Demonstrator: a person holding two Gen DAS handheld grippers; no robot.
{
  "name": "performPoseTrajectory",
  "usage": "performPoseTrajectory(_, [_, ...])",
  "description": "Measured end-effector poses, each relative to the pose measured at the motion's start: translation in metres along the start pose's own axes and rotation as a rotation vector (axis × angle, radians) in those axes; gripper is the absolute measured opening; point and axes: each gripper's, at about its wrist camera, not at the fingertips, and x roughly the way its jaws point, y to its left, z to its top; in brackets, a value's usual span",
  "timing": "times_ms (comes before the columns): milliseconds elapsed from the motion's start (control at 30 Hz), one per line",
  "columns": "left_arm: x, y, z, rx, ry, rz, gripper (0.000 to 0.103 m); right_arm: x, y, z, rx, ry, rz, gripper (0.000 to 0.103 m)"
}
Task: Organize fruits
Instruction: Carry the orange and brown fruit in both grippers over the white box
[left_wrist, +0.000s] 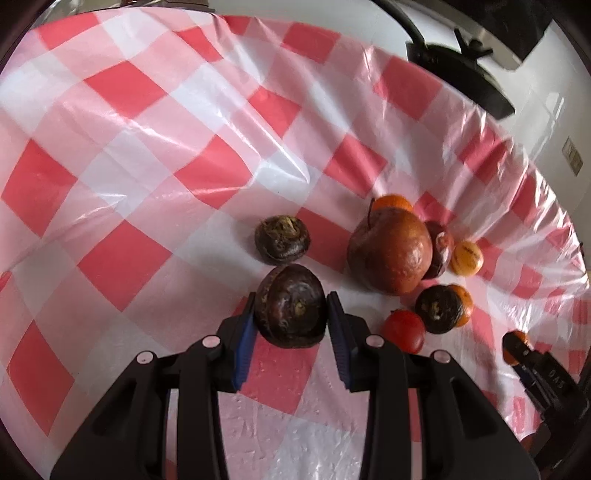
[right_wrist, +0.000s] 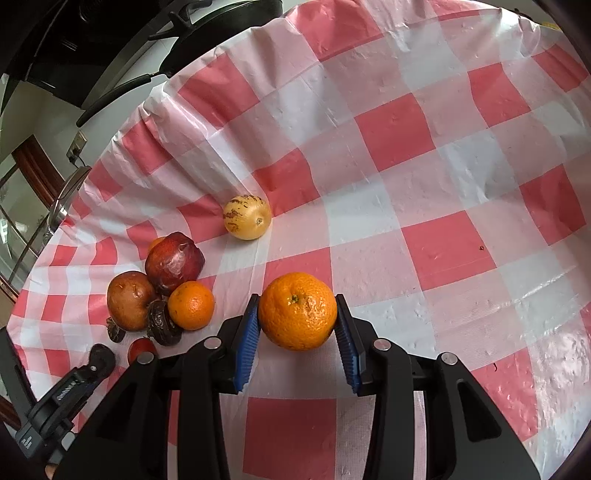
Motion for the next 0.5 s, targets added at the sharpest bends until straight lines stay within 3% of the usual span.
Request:
performPoseTrajectory(200, [-0.037, 0.02, -0.025, -0.057, -0.012, 0.008, 0.037, -0.009, 0.0, -0.007, -0.012, 0.012, 0.021, 0.039])
performPoseTrajectory(500, [-0.133, 0.064, -0.085, -0.016, -0.076, 0.067, 0.037, -0.066, 0.021, -0.078, -0.025, 0.042, 0.116, 0.039])
